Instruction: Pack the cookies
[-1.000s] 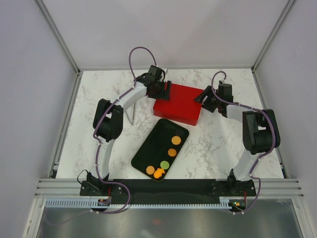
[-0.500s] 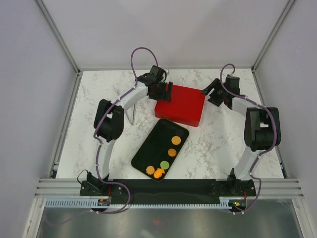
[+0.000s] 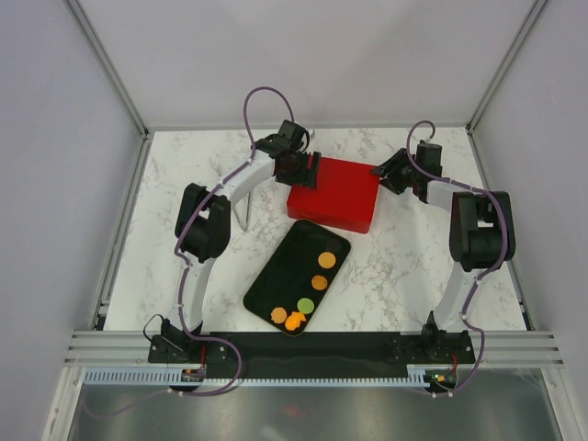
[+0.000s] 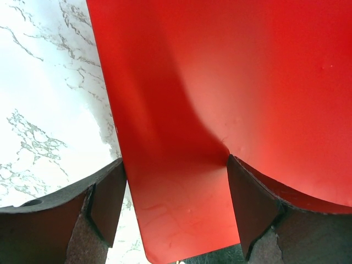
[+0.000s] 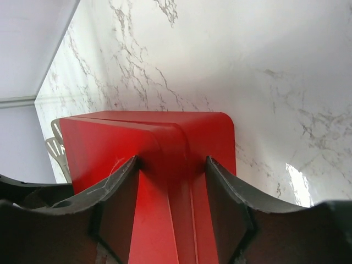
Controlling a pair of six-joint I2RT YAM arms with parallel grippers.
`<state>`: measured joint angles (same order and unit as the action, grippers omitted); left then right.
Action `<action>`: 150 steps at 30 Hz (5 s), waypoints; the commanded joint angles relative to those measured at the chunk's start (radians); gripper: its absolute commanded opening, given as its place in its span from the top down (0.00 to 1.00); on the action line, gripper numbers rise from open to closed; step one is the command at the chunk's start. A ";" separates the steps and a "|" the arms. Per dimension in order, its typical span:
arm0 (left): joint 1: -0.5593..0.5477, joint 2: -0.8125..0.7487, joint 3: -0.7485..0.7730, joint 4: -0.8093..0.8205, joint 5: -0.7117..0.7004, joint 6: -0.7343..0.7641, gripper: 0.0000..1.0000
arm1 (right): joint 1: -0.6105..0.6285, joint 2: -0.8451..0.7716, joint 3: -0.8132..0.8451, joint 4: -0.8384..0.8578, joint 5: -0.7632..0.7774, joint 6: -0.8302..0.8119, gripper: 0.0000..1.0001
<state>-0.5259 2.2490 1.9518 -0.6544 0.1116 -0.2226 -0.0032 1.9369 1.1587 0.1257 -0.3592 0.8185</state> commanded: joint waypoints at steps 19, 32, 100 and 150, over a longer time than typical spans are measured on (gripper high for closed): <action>-0.017 0.061 0.070 -0.099 0.040 0.060 0.21 | 0.025 0.122 -0.048 -0.124 0.129 -0.091 0.80; 0.033 0.112 0.168 -0.136 0.057 -0.009 0.20 | 0.063 -0.022 -0.145 -0.133 0.108 -0.130 0.96; 0.033 0.162 0.233 -0.122 -0.010 -0.006 0.15 | 0.120 -0.448 -0.254 -0.172 0.123 -0.119 0.27; 0.033 0.141 0.182 -0.145 -0.039 0.037 0.17 | -0.020 0.056 -0.123 -0.207 0.181 -0.140 0.84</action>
<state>-0.4782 2.3859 2.1593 -0.6960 0.1043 -0.2523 -0.0124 1.9091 1.0702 0.1696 -0.3996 0.8017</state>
